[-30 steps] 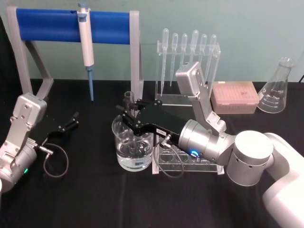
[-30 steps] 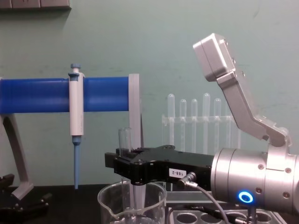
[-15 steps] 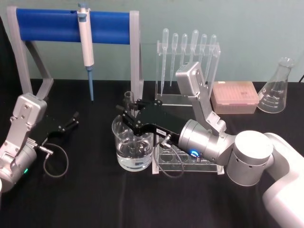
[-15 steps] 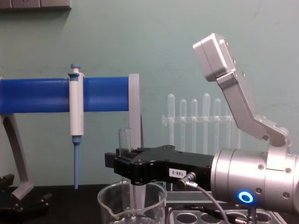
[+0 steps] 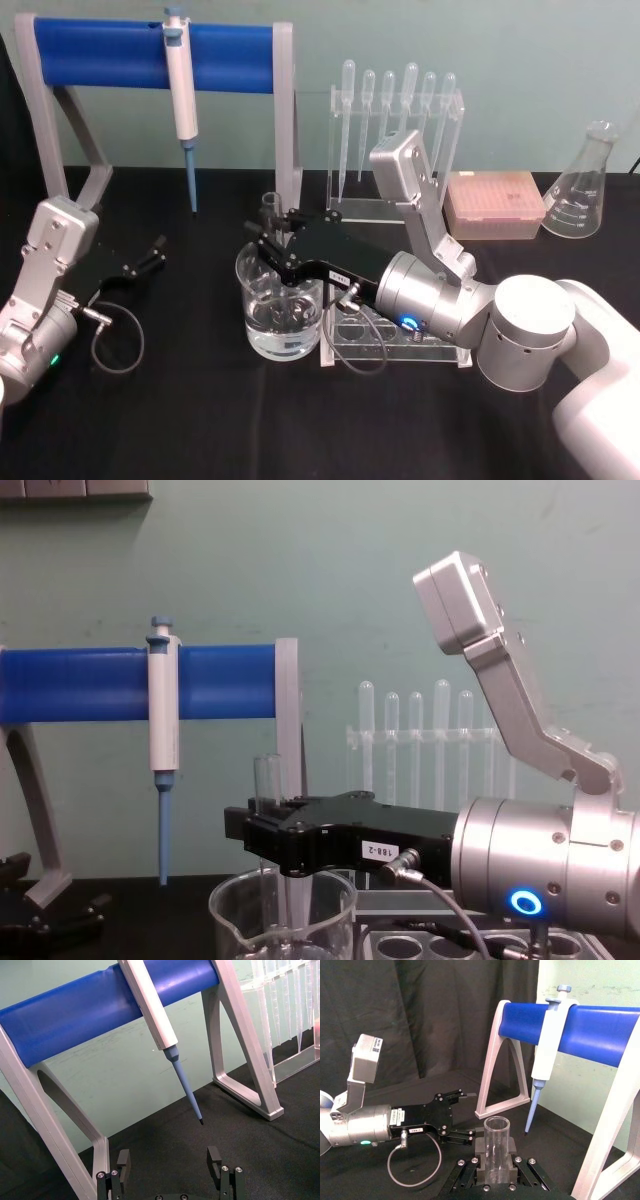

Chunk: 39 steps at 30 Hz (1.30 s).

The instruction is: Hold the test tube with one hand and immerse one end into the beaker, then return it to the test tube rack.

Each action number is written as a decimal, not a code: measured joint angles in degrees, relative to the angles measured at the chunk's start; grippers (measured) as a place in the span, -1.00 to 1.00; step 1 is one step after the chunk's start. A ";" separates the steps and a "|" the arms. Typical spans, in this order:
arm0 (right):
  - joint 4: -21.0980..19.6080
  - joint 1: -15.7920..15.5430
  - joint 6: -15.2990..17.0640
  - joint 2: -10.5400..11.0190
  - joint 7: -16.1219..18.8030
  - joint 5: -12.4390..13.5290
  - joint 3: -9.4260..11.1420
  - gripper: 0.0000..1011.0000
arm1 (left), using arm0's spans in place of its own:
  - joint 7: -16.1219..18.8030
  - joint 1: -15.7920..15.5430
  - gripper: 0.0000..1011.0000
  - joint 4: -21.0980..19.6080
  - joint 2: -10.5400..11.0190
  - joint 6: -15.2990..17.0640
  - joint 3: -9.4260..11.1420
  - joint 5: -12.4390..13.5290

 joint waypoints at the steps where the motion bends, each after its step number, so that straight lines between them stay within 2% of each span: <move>1: 0.00 0.00 0.00 0.00 0.00 0.00 0.00 -0.55 | 0.00 0.00 0.98 0.00 0.00 0.00 0.00 0.00; 34: -0.02 -0.04 0.00 -0.02 0.00 -0.04 0.09 -0.56 | 0.00 0.00 0.98 0.00 0.00 0.00 0.00 0.00; 39: -2.27 -0.18 0.49 0.50 0.02 -0.64 0.95 -0.55 | 0.00 0.00 0.98 0.00 0.00 0.00 0.00 0.00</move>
